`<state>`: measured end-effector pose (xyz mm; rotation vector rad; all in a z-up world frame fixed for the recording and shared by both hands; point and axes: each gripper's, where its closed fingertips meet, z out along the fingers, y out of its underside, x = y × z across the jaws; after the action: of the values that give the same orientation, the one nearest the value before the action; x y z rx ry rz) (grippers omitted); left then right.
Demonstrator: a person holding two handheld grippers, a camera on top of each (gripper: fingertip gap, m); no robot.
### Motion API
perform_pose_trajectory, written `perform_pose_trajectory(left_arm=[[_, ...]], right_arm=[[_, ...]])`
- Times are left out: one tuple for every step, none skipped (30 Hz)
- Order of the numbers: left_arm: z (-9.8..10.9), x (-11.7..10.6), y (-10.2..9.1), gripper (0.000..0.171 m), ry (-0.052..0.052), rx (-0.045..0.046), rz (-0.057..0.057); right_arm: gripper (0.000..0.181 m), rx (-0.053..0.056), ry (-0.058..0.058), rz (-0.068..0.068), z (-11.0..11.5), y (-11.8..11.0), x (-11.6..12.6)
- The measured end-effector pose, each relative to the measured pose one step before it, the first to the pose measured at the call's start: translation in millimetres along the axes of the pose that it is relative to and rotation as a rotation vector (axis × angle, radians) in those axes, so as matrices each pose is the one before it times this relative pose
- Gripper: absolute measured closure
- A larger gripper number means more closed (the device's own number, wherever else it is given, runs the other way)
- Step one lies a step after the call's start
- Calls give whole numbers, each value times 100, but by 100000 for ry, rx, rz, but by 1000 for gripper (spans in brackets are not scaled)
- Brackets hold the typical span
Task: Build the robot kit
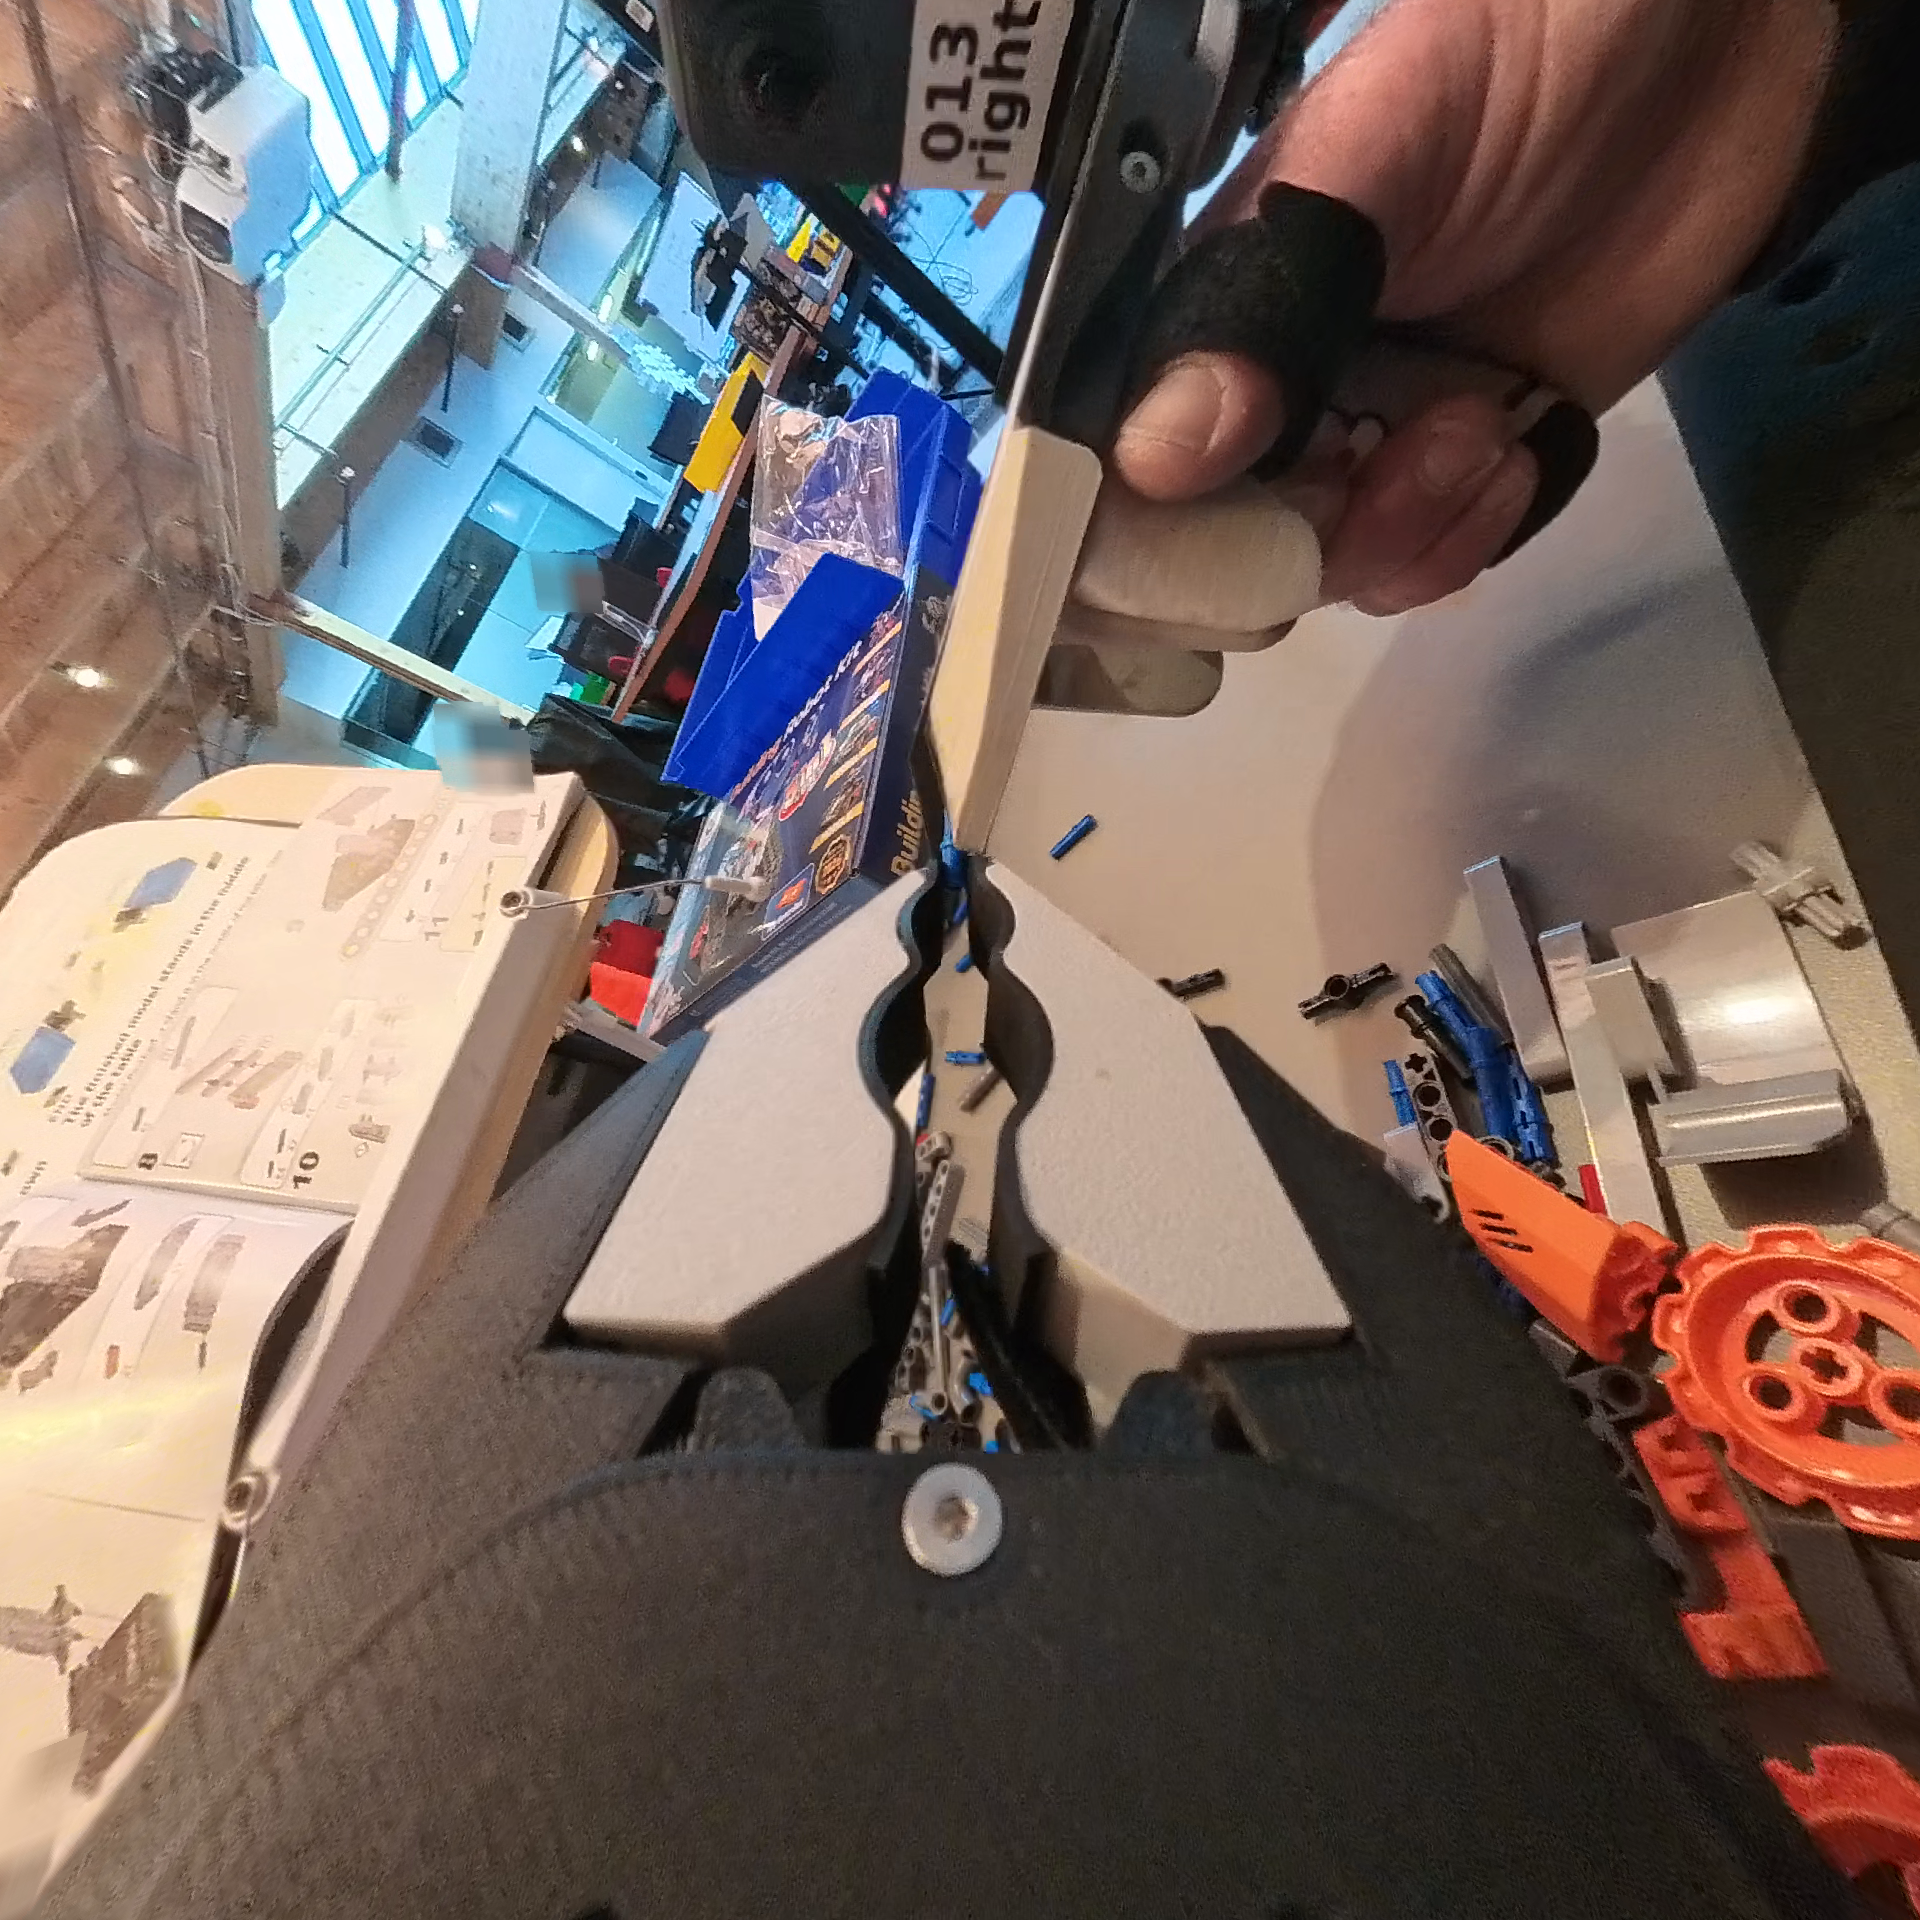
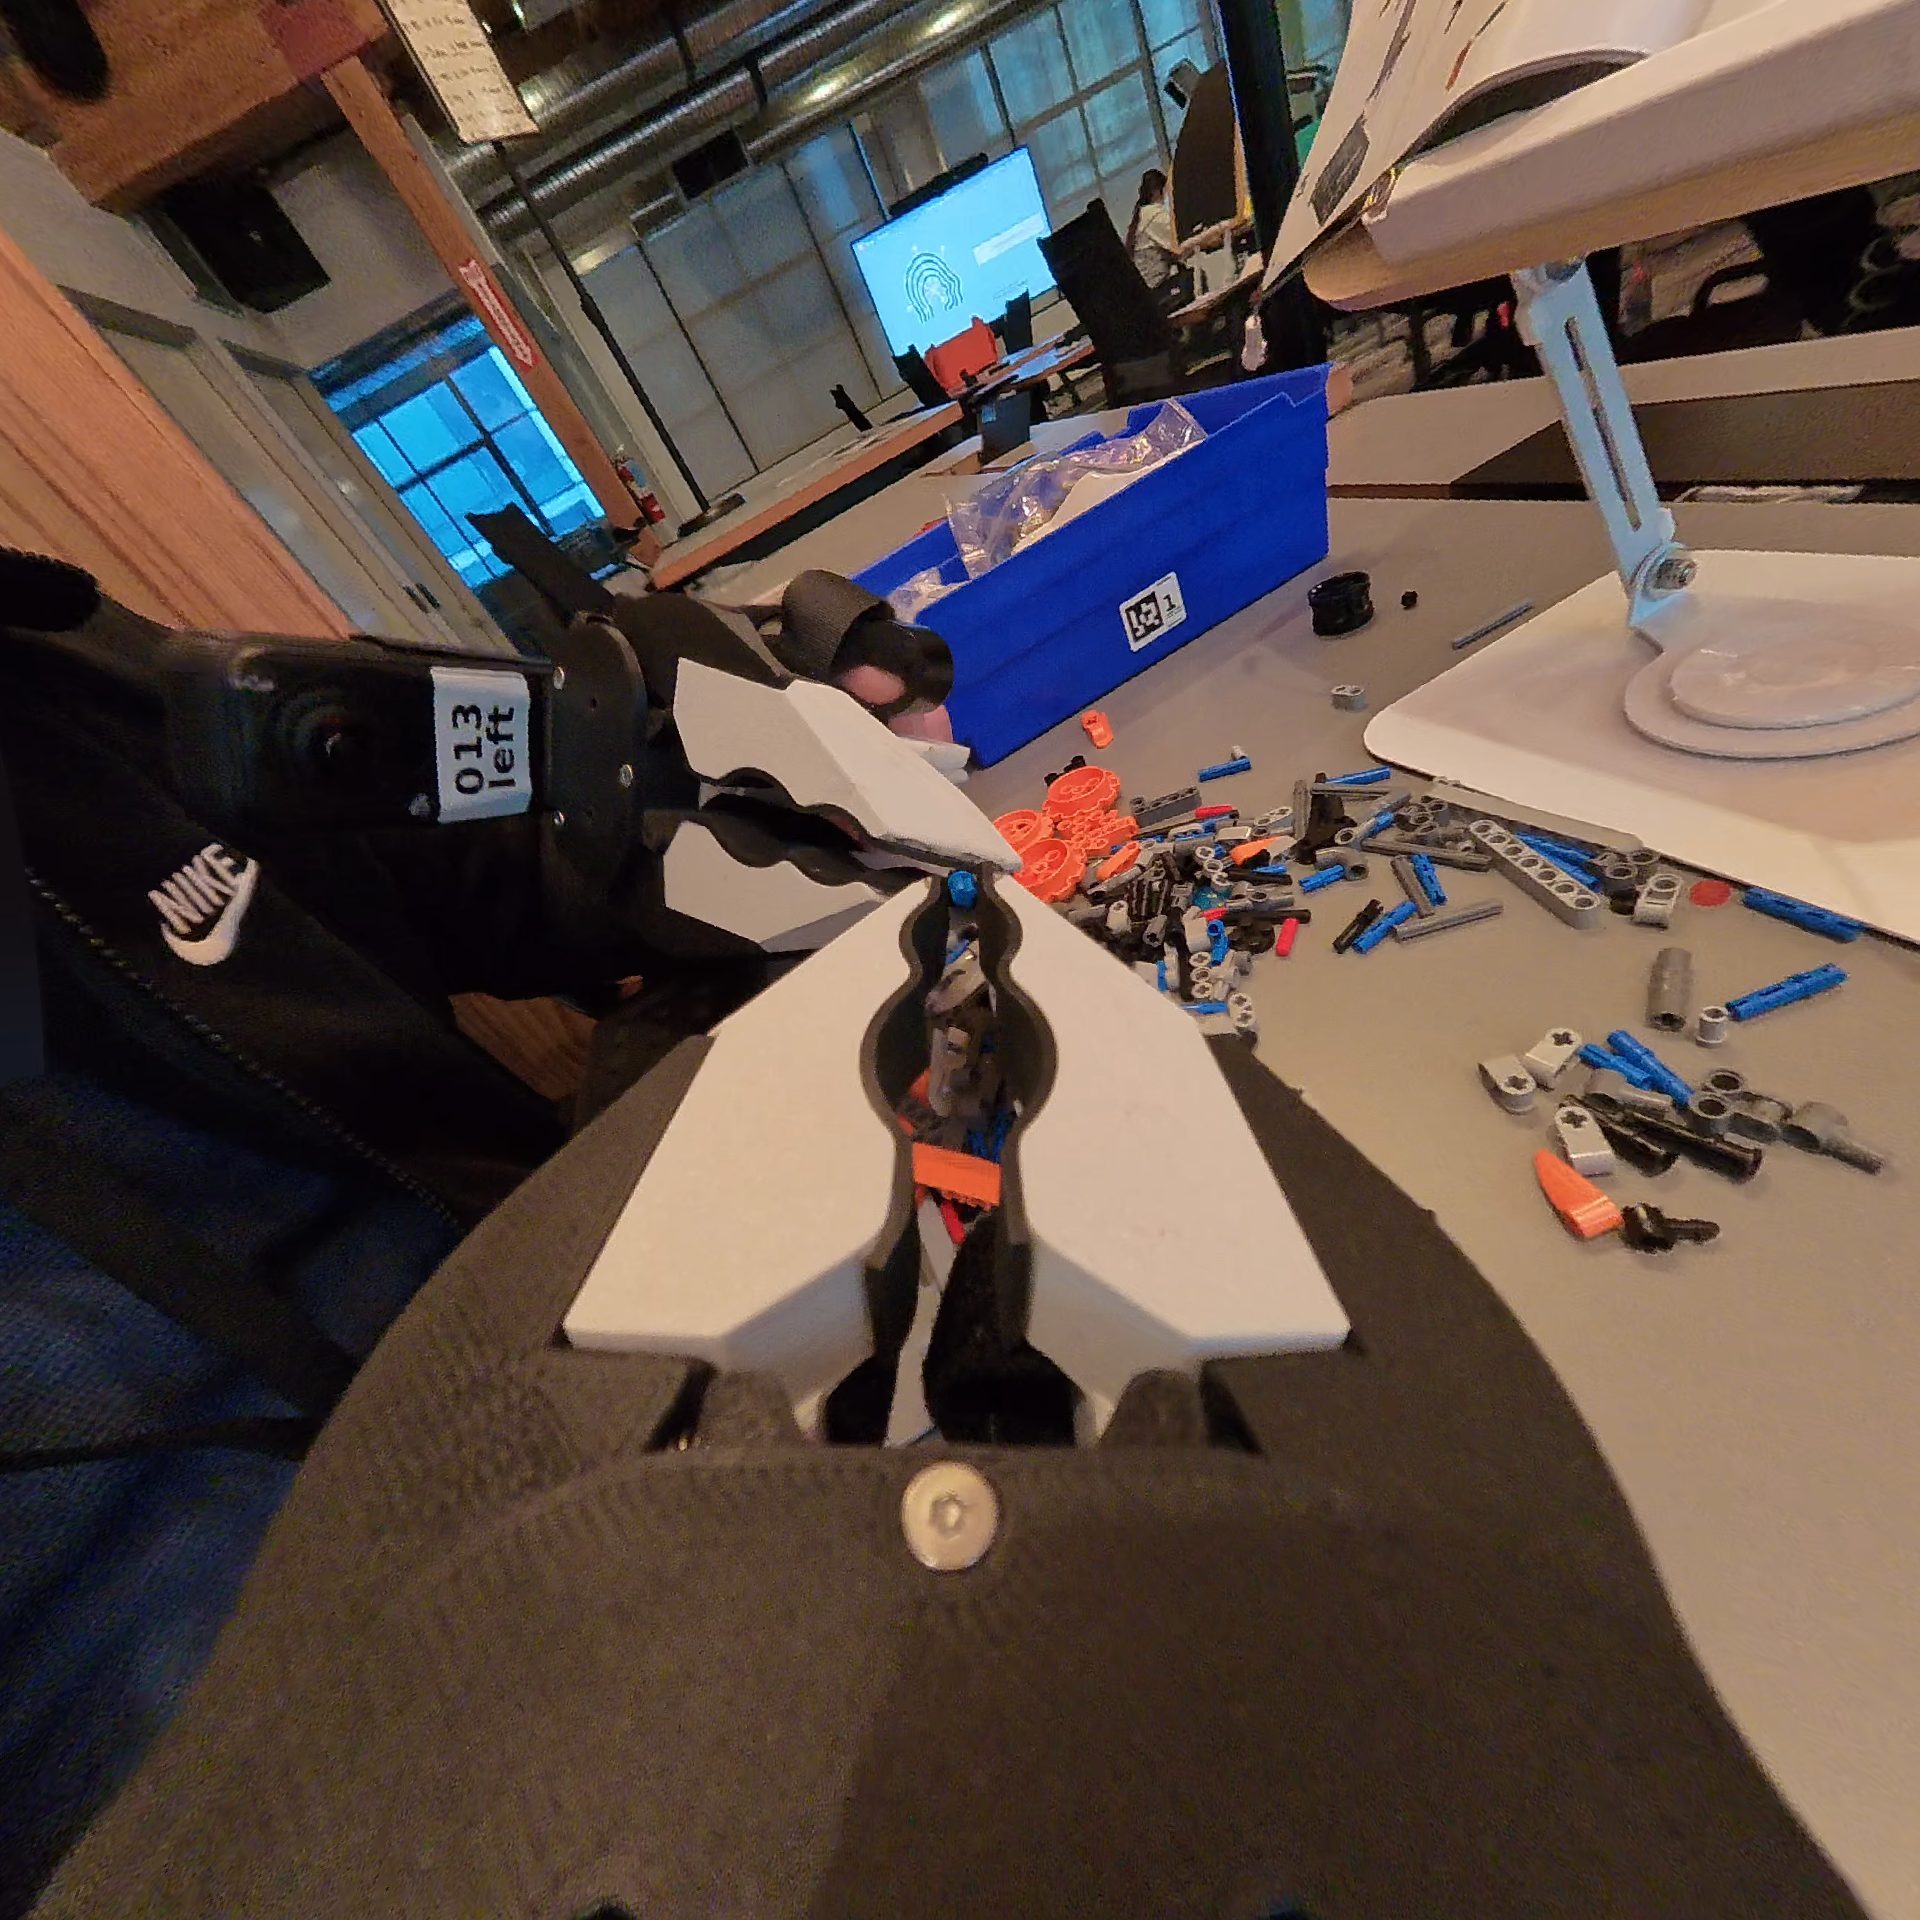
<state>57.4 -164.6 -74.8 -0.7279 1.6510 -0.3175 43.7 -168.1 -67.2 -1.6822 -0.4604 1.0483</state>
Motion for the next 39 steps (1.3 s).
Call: perform_pose_trajectory(left_arm=[[2,12,-40,170,-258,-210,699],[23,18,15,170,-222,-467,1222],[14,6,45,170,-499,-589,2081],[-24,-10,-19,170,-333,-235,1394],[-1,72,-10,170,608,-272,563],[122,158,170,170,1680,-1170,38],[102,90,208,169,1894,-1329,-506],[-99,64,41,170,2571,282,-423],[-228,64,217,169,4350,-440,-1608],[-235,39,589,163,6148,-1983,-4557],[-245,269,810,156,8808,-2778,-7605],[-315,472,717,148,9721,-1523,-8178],[-239,576,730,142,9083,-1730,-7375],[-40,1008,997,135,10302,-3843,-5872],[272,868,1165,130,7240,-5270,-2816],[525,529,967,129,2941,-4353,967],[725,660,574,129,3241,-2605,690],[841,654,512,128,3391,-3148,-293],[801,214,509,129,138,-3354,1641],[654,28,531,134,-892,-3684,2171],[460,22,174,142,-753,-1399,1446],[335,-276,-192,153,-1720,763,-855],[309,-228,-49,163,-1064,142,-1193],[267,130,61,166,625,-163,597],[143,15,-92,166,-479,641,418],[30,-124,-54,166,-1361,132,597],[-104,-120,-10,166,-1343,-66,1434],[-303,-264,-348,166,-1877,2163,751],[-477,-521,-695,167,-2582,4471,-1455],[-536,-426,-866,167,-1454,5699,-2179],[-504,-214,-854,167,-215,5764,-2091],[-436,-354,-736,167,-1512,4962,-1690],[-344,-206,-567,167,-752,3982,-1240],[-255,38,-490,167,577,3279,-1017],[-189,0,-492,167,22,3076,-876],[-133,-131,-354,167,-759,2112,-961],[-91,1,-261,167,101,1566,-694],[-20,-21,-104,167,-238,578,-162],[-12,-124,-22,167,-986,300,367]], right_arm=[[178,318,-1125,1533,-30,-4,-12],[178,167,-450,840,-10,14,10],[178,31,-221,613,0,22,10],[178,-142,-145,-41,-17,6,-34],[178,-1064,483,-685,-25,92,20],[178,-1464,1547,-1150,-15,164,180],[178,-720,1090,-1181,8,111,127],[178,-288,-380,-93,2,40,-50],[178,-201,479,-318,-94,32,99],[179,-644,1604,-837,-194,108,325],[178,-779,1110,-241,-190,182,318],[179,-750,793,399,-131,227,282],[178,-1299,849,46,-24,304,239],[179,-1798,871,-588,89,372,180],[178,-1657,825,-746,129,366,156],[178,-963,363,-283,123,242,90],[178,-152,-282,134,85,92,-29],[178,-444,-40,18,59,105,2],[178,-1098,301,-352,82,198,34],[178,-903,193,-396,73,190,11],[178,-840,-159,-116,96,198,-34],[178,-938,-75,-249,106,208,-41],[179,-896,214,-427,78,190,2],[179,-597,210,-692,52,101,-28],[178,-515,403,-964,12,74,-26],[179,-423,721,-1076,-15,49,17],[179,-219,686,-1444,-35,17,-21],[179,-416,449,-1550,-19,41,-71],[179,-302,447,-2175,8,16,-129],[179,-585,822,-2474,17,16,-125],[179,-1226,1294,-2616,57,120,-50],[179,-968,1350,-2516,55,80,-21],[179,90,636,-1865,17,-56,-98],[179,385,403,-996,-5,-108,-38],[179,662,349,-1048,-29,-139,-15],[179,708,293,-1087,-66,-156,-18],[179,349,808,-861,-53,-101,51],[179,248,109,-588,-57,-72,-34],[179,185,-419,-355,-12,-42,-88]])
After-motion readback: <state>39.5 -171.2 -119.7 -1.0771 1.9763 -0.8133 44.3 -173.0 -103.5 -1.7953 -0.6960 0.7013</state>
